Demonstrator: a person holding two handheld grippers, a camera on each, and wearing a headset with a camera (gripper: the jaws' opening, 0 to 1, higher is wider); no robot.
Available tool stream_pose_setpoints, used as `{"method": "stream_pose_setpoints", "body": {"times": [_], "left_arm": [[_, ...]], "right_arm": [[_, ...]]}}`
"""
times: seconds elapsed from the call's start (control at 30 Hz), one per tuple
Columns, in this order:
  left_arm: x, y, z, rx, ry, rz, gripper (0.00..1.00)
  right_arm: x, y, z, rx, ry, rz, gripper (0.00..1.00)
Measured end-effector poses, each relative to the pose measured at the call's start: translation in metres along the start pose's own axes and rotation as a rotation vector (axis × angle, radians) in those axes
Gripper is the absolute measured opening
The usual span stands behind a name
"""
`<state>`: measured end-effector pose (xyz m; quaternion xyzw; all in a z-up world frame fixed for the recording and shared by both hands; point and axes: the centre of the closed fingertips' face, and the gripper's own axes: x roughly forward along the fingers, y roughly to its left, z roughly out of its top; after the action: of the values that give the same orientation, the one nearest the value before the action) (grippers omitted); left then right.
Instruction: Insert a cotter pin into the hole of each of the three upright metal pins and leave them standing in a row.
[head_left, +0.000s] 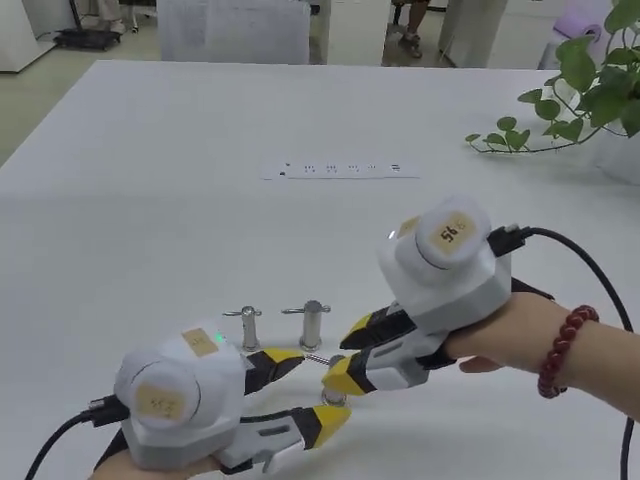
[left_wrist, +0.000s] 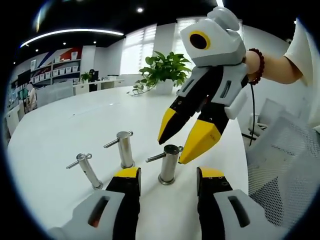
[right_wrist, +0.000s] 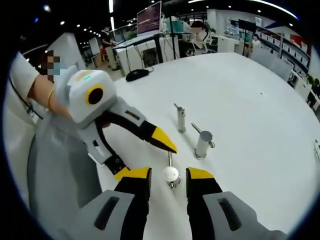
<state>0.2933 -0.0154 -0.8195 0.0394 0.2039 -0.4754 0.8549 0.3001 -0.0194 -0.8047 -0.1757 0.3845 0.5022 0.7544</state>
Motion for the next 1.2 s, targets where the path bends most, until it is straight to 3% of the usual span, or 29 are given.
{"method": "stream_pose_setpoints", "body": {"times": [0.57,0.87,1.1,1.2], "left_arm": [[-0.039,-0.001,0.018,-0.056,-0.073,0.006,0.64],[-0.057,0.004,0.016,-0.067,-0.062,0.041,0.76],[-0.067,0.009,0.016,-0.074,-0.064,0.071,0.81],[-0.069,0.01,0.016,-0.077,-0.064,0.081,0.8]], "right_arm": [[0.008,0.003,-0.001,0.025,-0.02,-0.015,0.29],[0.013,0.001,-0.004,0.024,-0.022,-0.03,0.27],[0.016,-0.003,-0.005,0.014,-0.019,-0.046,0.25],[0.017,-0.003,-0.003,0.011,-0.028,-0.047,0.19]]}}
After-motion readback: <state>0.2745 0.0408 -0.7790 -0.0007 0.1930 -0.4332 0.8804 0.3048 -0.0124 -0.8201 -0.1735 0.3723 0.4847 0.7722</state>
